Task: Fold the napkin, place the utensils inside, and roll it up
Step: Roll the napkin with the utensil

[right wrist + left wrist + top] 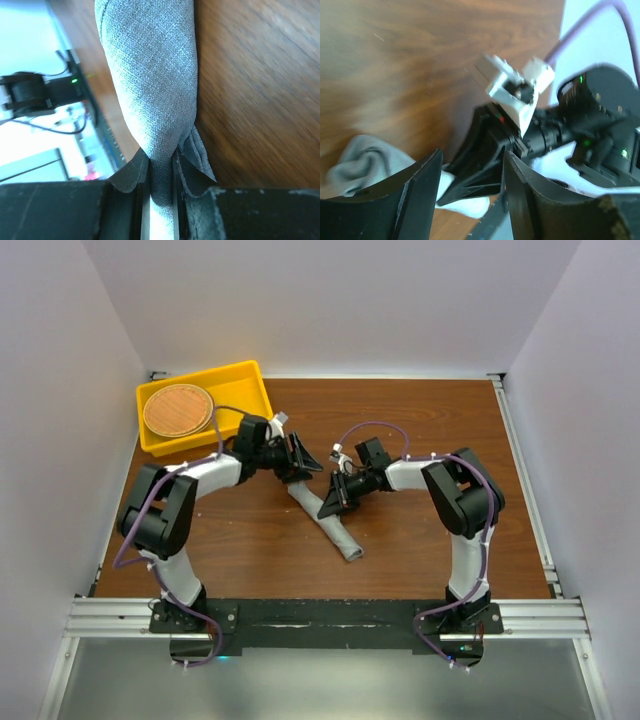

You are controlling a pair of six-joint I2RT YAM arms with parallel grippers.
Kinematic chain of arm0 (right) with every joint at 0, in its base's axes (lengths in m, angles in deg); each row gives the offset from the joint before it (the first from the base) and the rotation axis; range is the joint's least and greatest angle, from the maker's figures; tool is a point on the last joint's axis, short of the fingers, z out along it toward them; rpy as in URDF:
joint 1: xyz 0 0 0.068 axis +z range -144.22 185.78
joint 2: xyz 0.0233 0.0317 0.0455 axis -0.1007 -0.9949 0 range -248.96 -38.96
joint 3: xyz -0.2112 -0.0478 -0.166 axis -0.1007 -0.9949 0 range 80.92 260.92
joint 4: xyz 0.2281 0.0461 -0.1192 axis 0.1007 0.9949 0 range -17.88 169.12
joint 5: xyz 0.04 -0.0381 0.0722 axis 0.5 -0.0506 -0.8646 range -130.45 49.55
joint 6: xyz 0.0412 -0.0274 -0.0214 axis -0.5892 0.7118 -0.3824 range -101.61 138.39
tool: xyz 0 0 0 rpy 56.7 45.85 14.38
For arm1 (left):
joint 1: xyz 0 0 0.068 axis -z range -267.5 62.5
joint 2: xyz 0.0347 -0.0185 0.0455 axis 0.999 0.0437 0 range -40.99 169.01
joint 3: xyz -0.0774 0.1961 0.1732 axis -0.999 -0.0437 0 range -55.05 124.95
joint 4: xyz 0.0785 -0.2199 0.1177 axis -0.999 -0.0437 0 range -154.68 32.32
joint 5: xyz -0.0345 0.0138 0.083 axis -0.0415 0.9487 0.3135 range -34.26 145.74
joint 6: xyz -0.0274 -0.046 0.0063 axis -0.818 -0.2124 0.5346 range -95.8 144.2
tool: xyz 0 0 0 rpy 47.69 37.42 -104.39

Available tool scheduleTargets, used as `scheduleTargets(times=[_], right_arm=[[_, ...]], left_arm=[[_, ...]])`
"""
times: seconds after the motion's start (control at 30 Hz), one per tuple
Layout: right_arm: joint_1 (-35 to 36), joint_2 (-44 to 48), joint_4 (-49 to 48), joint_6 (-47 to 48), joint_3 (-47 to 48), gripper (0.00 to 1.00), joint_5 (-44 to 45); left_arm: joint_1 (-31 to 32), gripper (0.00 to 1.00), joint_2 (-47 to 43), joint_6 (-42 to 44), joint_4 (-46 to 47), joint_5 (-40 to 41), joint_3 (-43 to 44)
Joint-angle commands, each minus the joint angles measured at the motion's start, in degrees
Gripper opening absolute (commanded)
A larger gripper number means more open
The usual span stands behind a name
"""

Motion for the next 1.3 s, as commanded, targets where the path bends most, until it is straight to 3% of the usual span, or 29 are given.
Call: scheduleTargets(times=[0.0,0.27,0.4,0.43,0.5,0.6,0.87,1.0,1.1,1.13,1.2,1.27], right_arm=[[-2.22,-2.33,4.86,4.25,-1.28,0.01,-1.38],[-2.14,0.47,13.22,10.17,0.31,0.10,4.60],[-1.70,4.95,19.81,12.19,2.85,0.30,11.54],[-1.44,5.83,21.48,12.72,3.56,0.41,14.86],[-0.65,8.29,25.97,14.48,5.14,0.52,16.74],[0.67,11.36,30.01,15.71,5.76,0.60,20.60],[5.41,19.46,33.71,13.35,-0.73,0.60,39.21],[6.91,22.27,33.28,10.88,-5.56,0.39,46.42],[9.98,22.80,34.85,10.88,-4.79,0.34,52.75],[12.34,23.33,35.12,11.14,-3.92,0.37,54.08],[14.81,25.35,35.21,12.19,-0.75,0.52,58.90],[17.98,26.23,34.60,14.65,2.58,0.61,61.21]], left_arm=[[3.52,0.56,3.76,-6.86,11.15,-3.34,-2.87],[3.44,0.53,10.00,-0.71,10.09,0.36,-4.19],[2.65,0.52,10.98,1.84,8.34,1.51,-3.66],[2.56,0.52,11.16,2.63,7.72,1.60,-3.57],[2.38,0.52,11.68,2.99,7.54,1.68,-3.66],[2.38,0.52,12.56,2.73,8.51,1.33,-4.18],[2.38,0.52,13.44,4.22,6.66,1.16,-2.34],[2.38,0.52,13.88,4.92,5.43,0.89,-1.03],[2.38,0.51,14.23,6.06,3.68,0.72,0.21],[2.38,0.52,14.32,6.33,2.80,0.54,0.47],[2.38,0.52,14.41,6.50,1.40,0.37,1.35],[2.38,0.52,14.85,6.59,0.25,0.02,2.57]])
